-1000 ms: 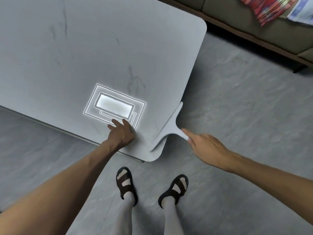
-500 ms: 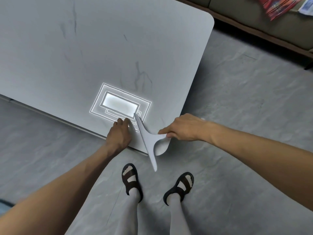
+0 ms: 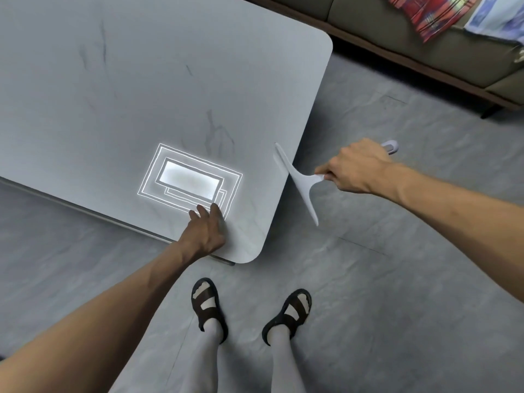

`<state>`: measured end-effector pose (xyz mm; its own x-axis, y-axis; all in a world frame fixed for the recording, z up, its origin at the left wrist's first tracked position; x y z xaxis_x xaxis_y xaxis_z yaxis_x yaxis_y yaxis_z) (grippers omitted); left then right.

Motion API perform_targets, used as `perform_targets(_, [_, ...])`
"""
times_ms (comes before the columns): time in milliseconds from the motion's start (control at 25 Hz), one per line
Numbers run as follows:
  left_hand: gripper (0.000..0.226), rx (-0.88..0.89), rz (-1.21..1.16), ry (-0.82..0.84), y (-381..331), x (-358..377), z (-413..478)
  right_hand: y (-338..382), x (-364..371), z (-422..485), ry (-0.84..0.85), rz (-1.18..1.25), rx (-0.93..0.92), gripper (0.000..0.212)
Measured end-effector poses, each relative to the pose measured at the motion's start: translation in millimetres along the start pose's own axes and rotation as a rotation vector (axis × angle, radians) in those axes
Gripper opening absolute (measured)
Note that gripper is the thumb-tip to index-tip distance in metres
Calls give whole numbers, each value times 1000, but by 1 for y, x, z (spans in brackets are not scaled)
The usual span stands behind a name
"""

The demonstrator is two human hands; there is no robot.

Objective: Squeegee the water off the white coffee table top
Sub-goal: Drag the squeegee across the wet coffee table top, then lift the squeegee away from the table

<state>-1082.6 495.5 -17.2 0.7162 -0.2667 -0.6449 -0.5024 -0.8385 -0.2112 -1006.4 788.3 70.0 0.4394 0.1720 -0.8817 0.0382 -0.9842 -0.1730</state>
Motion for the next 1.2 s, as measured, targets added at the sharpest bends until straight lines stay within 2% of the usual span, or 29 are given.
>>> perform_targets(200, [42,6,-111,-228,11,-15,-8,69,-5,21,56,146,-190,35])
perform_targets(280, [41,8,-132,-234,16,-14,-8,80,0,29,86,165,-188,36])
perform_targets(400, [39,40,-117,-187,20,-10,-2,52,8,22,100,239,-68,34])
perform_targets(480, [34,47,-141,-163,21,-8,3,17,12,10,118,269,83,30])
perform_targets(560, [34,27,-187,-139,24,-10,5,-15,14,-3,132,190,241,26])
perform_targets(640, [41,-2,-218,-76,30,-18,-1,-24,8,-17,124,90,321,25])
perform_targets(680, [46,-4,-218,-39,33,-24,-6,-20,1,-23,96,129,360,26])
perform_targets(760, [48,-1,-225,10,38,-44,-24,4,-20,-31,45,316,437,28])
perform_targets(840, [42,-8,-256,7,43,-75,-50,39,-53,-36,71,591,513,27])
perform_targets(960, [27,-16,-382,-32,55,-133,-108,101,-114,-40,181,1325,596,20])
perform_targets(1040, [23,-3,-442,-61,63,-168,-150,130,-160,-45,268,1698,643,15])
perform_targets(1120, [21,-4,-485,-109,78,-200,-200,156,-213,-49,330,1880,625,15])
perform_targets(1200, [21,9,-554,-136,84,-222,-247,177,-264,-53,350,1958,558,16])
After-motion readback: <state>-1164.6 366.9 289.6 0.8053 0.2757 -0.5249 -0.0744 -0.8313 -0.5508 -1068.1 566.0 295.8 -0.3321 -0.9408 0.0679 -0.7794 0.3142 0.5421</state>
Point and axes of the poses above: each hand's wrist, its own z-axis towards the middle knuckle, its own x-axis out of the palm, y = z × x, the point moved 5 cm from there along z, towards the middle knuckle, and after that the axes turned 5 degrees about -y, right-handed, at the moved point
